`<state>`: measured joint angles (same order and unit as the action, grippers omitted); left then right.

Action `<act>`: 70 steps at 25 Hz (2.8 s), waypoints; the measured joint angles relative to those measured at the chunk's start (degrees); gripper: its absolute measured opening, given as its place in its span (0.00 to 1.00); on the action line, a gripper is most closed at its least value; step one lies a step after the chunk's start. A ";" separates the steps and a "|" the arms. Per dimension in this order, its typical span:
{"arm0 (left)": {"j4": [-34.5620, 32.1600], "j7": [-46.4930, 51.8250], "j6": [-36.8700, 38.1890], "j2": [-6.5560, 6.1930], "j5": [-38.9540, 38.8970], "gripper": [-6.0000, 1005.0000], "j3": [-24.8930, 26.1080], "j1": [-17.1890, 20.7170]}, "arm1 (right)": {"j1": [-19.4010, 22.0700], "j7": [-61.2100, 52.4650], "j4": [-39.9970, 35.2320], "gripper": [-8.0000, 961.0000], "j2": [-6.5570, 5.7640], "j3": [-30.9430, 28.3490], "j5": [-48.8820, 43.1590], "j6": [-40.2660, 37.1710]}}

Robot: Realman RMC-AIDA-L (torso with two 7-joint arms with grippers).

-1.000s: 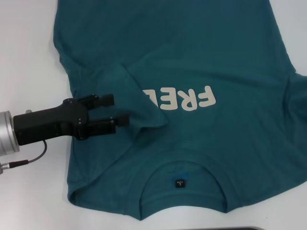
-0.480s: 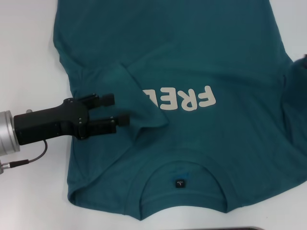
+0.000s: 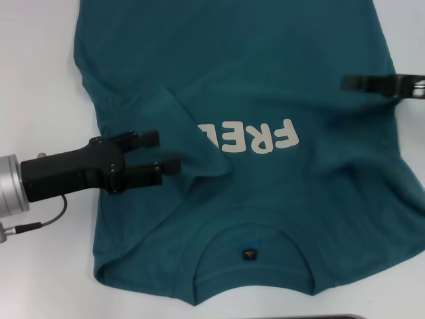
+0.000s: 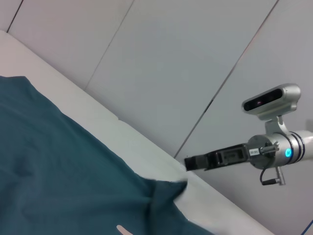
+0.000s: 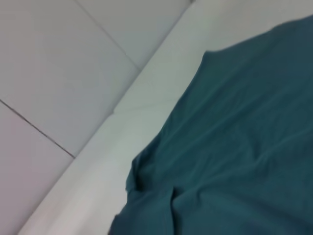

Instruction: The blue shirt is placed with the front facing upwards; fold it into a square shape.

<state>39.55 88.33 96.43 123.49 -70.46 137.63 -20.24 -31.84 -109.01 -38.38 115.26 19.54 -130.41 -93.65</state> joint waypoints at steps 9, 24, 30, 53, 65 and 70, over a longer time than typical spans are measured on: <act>-0.70 -0.53 -0.12 -0.07 0.06 0.91 0.01 -0.16 | -0.65 -0.19 0.73 0.27 0.69 2.50 0.15 5.27; -0.70 -0.89 -0.20 -0.01 0.05 0.91 0.34 -0.04 | 7.01 -8.91 -0.38 0.83 -5.71 1.58 0.18 -0.56; -0.80 -1.15 -0.20 0.00 0.02 0.91 0.04 -0.41 | 9.41 -10.24 -0.37 0.83 -6.05 1.30 0.02 -0.94; -1.41 -2.23 -0.72 -0.44 0.16 0.91 0.00 -0.37 | 7.42 -12.61 2.60 0.74 -2.96 1.38 0.08 9.10; -1.41 -2.91 -0.80 -0.41 0.16 0.91 0.00 -0.46 | 6.61 -13.06 2.79 0.45 -3.05 1.77 -0.55 9.73; -1.40 -2.91 -0.81 -0.45 0.15 0.91 0.00 -0.55 | 6.61 -13.07 2.79 0.25 -3.02 1.81 -0.55 9.73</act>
<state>38.14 85.41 95.62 123.04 -70.31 137.63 -20.79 -25.23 -122.08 -35.59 112.23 21.36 -130.96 -83.92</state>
